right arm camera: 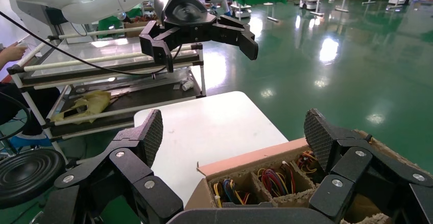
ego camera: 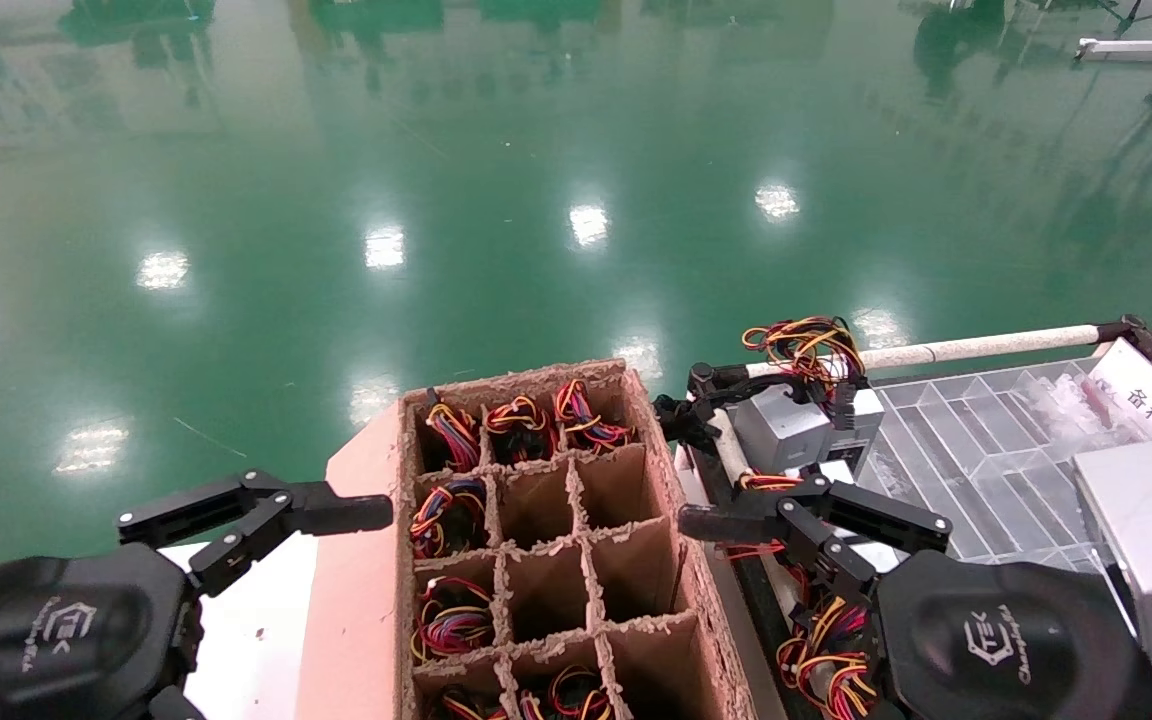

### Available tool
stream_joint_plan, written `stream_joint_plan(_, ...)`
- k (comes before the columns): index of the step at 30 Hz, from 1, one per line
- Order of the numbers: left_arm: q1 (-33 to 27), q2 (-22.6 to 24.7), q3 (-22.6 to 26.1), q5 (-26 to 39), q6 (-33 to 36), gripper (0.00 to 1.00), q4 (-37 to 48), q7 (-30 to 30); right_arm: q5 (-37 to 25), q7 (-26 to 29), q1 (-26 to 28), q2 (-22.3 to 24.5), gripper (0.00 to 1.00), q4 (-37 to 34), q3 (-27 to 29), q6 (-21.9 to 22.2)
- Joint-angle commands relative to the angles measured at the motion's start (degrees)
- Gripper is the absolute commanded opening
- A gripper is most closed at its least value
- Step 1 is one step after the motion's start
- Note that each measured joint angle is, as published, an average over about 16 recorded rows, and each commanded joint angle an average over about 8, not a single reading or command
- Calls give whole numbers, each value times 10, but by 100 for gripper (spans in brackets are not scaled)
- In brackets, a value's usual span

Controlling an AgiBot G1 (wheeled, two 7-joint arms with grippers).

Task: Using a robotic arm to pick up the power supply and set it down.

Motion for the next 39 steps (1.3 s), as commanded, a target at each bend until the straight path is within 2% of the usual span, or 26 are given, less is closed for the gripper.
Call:
stream_joint_plan(1, 0, 0, 0, 0, 0, 100, 0, 0, 0, 0, 0, 0, 100, 0, 0, 0)
stream_joint_plan(25, 0, 0, 0, 0, 0, 100, 0, 0, 0, 0, 0, 0, 100, 0, 0, 0)
stream_joint_plan(27, 0, 0, 0, 0, 0, 78, 0, 0, 0, 0, 0, 0, 100, 0, 0, 0)
stream_joint_plan(33, 0, 0, 0, 0, 0, 3, 0, 0, 0, 0, 0, 0, 100, 0, 0, 0)
stream_joint_plan(35, 0, 0, 0, 0, 0, 0, 0, 0, 0, 0, 0, 0, 100, 0, 0, 0)
stream_joint_plan(39, 0, 0, 0, 0, 0, 0, 0, 0, 0, 0, 0, 0, 100, 0, 0, 0)
